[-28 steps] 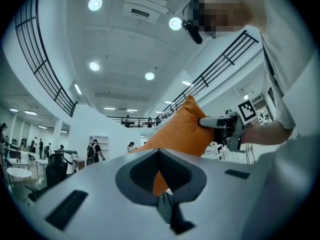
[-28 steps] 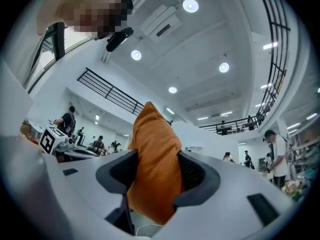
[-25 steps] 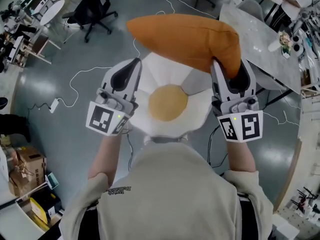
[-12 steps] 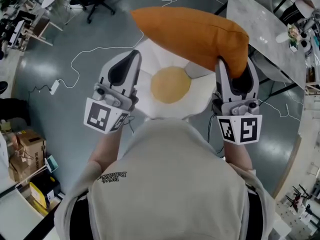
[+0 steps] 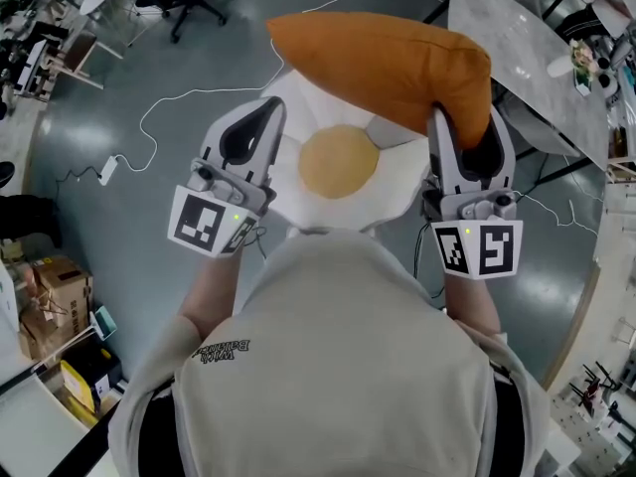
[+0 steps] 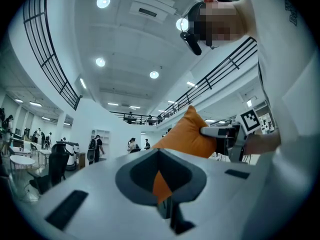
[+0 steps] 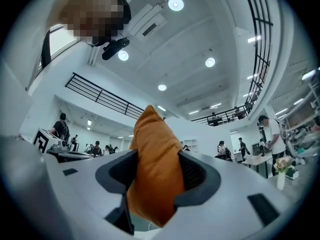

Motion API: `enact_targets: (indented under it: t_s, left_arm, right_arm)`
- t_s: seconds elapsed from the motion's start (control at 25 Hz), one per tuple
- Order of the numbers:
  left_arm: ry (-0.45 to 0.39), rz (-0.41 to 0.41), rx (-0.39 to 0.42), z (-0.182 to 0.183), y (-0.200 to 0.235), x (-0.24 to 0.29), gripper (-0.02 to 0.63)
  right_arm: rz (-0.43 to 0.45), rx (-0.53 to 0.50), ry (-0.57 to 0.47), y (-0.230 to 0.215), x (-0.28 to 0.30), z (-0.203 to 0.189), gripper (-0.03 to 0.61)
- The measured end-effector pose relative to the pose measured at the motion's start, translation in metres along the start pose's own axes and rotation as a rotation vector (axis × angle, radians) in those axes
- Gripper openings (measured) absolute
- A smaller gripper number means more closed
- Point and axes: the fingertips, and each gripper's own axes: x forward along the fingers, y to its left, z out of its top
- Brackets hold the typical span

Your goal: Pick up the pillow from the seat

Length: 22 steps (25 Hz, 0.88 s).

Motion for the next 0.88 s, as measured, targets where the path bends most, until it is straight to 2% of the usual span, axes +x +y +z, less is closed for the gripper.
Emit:
enact_targets:
  t_s: [0.24, 0.52, 0.88]
  left_arm:
    - [-0.024, -0.002, -0.017, 0.008, -0.008, -0.005, 0.009]
    - [-0.025, -0.004, 0.002, 0.015, -0.013, -0.010, 0.009]
    - [0.012, -0.006, -0.027, 0.000, -0.014, -0.015, 0.009]
  right_arm:
    - [0.015, 0.002, 0.001, 0.003, -0.005, 0.001, 0.239]
    - [0.026, 0.003, 0.003, 0.008, -0.006, 0.005, 0.239]
    - [0.036, 0.022, 0.005, 0.016, -0.009, 0.006, 0.239]
